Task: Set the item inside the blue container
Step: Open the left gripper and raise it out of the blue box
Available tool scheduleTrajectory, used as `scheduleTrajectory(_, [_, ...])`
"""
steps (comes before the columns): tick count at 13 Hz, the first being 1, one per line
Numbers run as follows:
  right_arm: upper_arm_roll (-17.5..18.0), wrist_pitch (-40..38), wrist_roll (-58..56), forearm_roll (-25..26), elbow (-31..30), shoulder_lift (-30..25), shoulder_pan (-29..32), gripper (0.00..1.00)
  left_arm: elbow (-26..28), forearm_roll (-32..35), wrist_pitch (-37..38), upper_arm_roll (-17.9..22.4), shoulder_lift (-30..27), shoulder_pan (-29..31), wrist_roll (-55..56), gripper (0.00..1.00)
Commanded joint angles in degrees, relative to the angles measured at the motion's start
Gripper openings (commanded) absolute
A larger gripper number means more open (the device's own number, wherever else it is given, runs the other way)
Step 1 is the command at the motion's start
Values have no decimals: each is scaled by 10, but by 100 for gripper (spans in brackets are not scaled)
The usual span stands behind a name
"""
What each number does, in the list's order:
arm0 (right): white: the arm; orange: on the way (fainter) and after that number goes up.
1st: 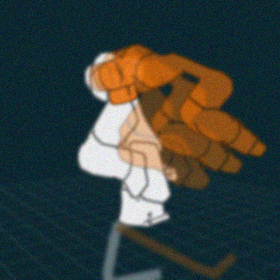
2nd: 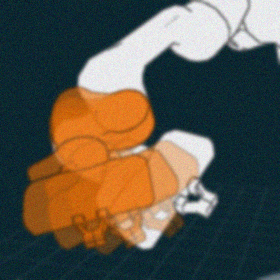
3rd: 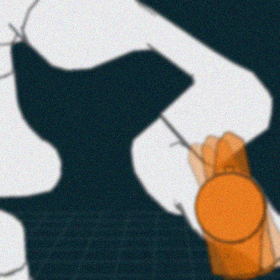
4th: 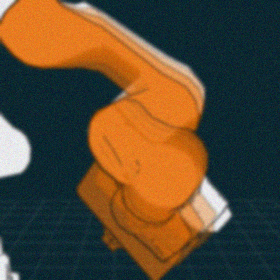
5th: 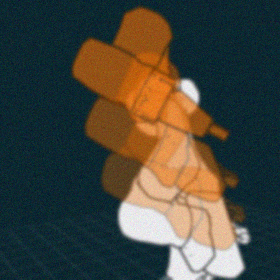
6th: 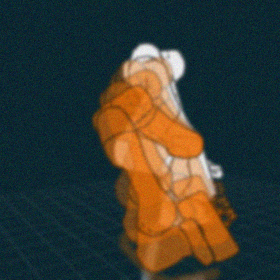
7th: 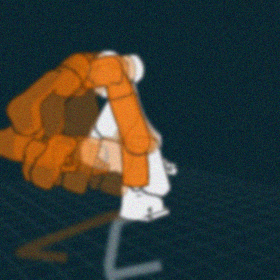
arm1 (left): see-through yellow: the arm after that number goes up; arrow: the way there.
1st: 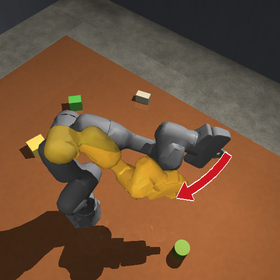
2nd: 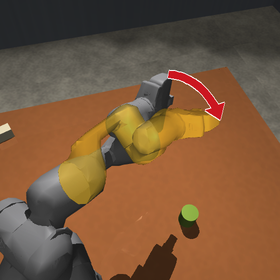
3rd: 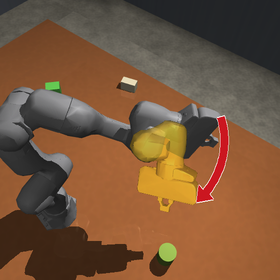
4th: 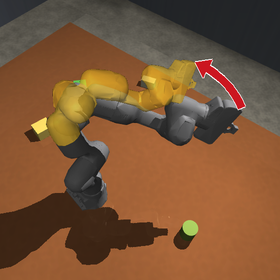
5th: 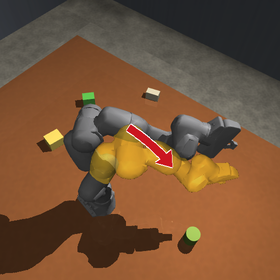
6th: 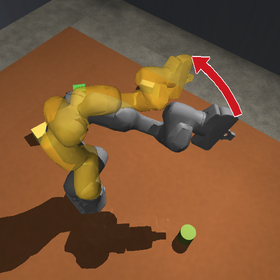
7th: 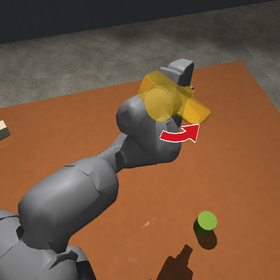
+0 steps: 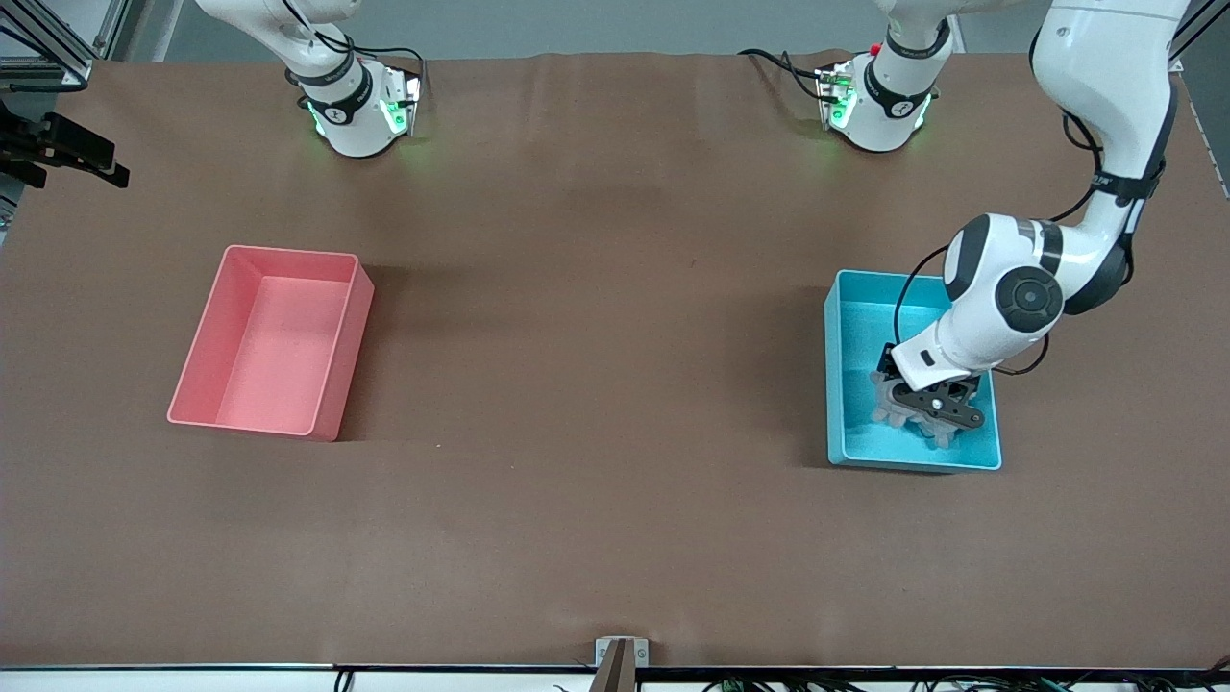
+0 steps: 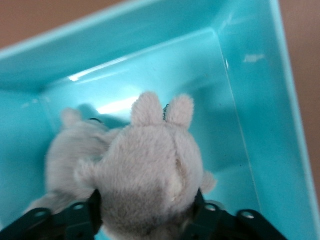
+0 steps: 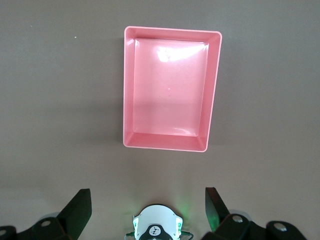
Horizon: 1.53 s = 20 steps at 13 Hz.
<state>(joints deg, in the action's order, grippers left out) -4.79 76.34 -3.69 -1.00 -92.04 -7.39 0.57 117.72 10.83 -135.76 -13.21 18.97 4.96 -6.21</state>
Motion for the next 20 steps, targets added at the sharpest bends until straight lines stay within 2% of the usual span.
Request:
scheduleTrajectory(1, [0,-15,-1,1,3,-10,-1,100,-11,-18,74,-6,-69,4,27,100])
scheduleTrajectory(4, [-2,-14,-2,0,2,-10,1,100,-52,-76,187,-6,-121,3,31,100])
scheduleTrajectory(7, [-2,-8,-4,0,1,-12,1,100,-115,-82,297,-5,-141,4,46,100])
scheduleTrajectory(10, [-1,7,-4,0,6,-15,0,100,-158,-85,375,-4,-175,6,60,100])
scheduleTrajectory(13, [3,7,-4,1,26,-16,-2,100,-160,-102,406,5,-232,11,55,100])
scheduleTrajectory(17, [0,7,-4,0,29,-17,-1,100,-230,-100,472,13,-242,44,49,100])
scheduleTrajectory(20, [-1,5,-4,0,37,-15,0,100,-246,-105,470,12,-237,62,22,100])
